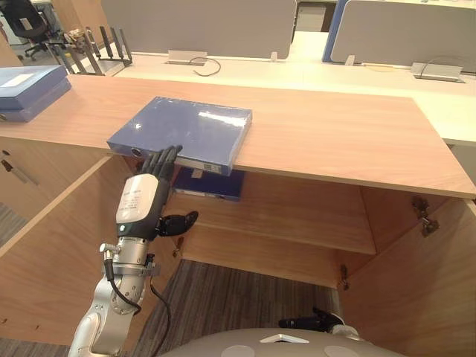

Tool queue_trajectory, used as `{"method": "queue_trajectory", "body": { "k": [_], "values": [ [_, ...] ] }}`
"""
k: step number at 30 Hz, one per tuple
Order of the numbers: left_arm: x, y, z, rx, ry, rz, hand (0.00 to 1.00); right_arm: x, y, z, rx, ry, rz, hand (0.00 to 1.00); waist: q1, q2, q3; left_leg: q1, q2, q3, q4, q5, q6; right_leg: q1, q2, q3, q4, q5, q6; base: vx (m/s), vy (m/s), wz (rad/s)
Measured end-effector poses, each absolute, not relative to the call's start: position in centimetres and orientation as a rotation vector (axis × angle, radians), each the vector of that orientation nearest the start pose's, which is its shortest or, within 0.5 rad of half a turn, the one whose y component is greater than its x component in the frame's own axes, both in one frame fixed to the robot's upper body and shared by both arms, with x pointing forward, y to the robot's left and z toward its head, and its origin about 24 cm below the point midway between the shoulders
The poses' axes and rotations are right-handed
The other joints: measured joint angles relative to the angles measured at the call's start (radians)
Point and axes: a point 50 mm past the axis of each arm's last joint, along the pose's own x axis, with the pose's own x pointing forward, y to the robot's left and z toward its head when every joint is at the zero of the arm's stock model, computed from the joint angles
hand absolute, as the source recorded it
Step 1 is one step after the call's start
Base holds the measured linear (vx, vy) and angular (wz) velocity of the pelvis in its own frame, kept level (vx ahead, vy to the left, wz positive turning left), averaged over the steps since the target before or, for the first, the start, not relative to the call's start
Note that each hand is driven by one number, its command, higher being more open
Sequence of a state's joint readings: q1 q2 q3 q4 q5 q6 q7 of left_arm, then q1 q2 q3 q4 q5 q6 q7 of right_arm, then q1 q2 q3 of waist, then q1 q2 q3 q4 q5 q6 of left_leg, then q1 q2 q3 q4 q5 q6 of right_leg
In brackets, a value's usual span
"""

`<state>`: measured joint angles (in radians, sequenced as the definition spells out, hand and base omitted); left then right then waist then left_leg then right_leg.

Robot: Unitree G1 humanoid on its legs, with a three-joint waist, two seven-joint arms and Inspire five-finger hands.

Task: Walk over to the cabinet, pick up the folder, carry it to the office cabinet, place the folder inside the office cabinet, then close the office cabinet door

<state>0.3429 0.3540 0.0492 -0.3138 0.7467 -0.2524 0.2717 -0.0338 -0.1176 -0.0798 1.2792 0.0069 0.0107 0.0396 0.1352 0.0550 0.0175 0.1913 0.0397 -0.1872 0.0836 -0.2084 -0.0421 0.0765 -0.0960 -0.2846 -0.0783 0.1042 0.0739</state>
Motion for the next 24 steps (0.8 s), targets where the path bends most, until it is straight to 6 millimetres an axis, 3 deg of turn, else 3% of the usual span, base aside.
{"method": "queue_trajectory", "body": {
  "k": [4,9,20,24],
  "values": [
    [17.6,19.4,12.0,1.054,-0.543,0.188,1.0,8.9,-20.1,-16.9,-0.009,1.254,-0.126,1.0,0.002,-0.001,-0.001,-0.002,-0.004,-0.001,0.006,0.002,-0.003,-0.002,-0.002,0.006,0.0,-0.002,0.001,0.0,0.02,-0.04],
    [17.4,18.5,14.0,1.031,-0.674,0.208,1.0,8.7,-20.1,-17.0,-0.012,1.262,-0.122,1.0,0.007,-0.004,-0.001,-0.005,-0.009,-0.013,0.016,0.009,-0.006,0.006,-0.007,-0.004,0.0,-0.005,-0.003,-0.02,-0.002,0.05],
    [17.7,18.2,13.2,1.03,-0.634,0.15,1.0,8.6,-18.6,-17.2,-0.035,1.275,-0.048,1.0,0.024,-0.057,0.001,-0.01,-0.007,-0.013,0.014,0.008,-0.004,0.011,-0.007,-0.015,0.0,0.009,-0.005,-0.06,0.009,0.04],
    [18.0,17.6,11.7,1.024,-0.577,0.065,1.0,8.5,-18.6,-17.2,-0.034,1.273,-0.047,1.0,0.021,-0.055,0.002,-0.01,-0.007,-0.009,0.017,0.008,-0.005,0.01,-0.007,-0.012,0.0,0.012,-0.007,-0.02,0.013,-0.01]
  ]
}}
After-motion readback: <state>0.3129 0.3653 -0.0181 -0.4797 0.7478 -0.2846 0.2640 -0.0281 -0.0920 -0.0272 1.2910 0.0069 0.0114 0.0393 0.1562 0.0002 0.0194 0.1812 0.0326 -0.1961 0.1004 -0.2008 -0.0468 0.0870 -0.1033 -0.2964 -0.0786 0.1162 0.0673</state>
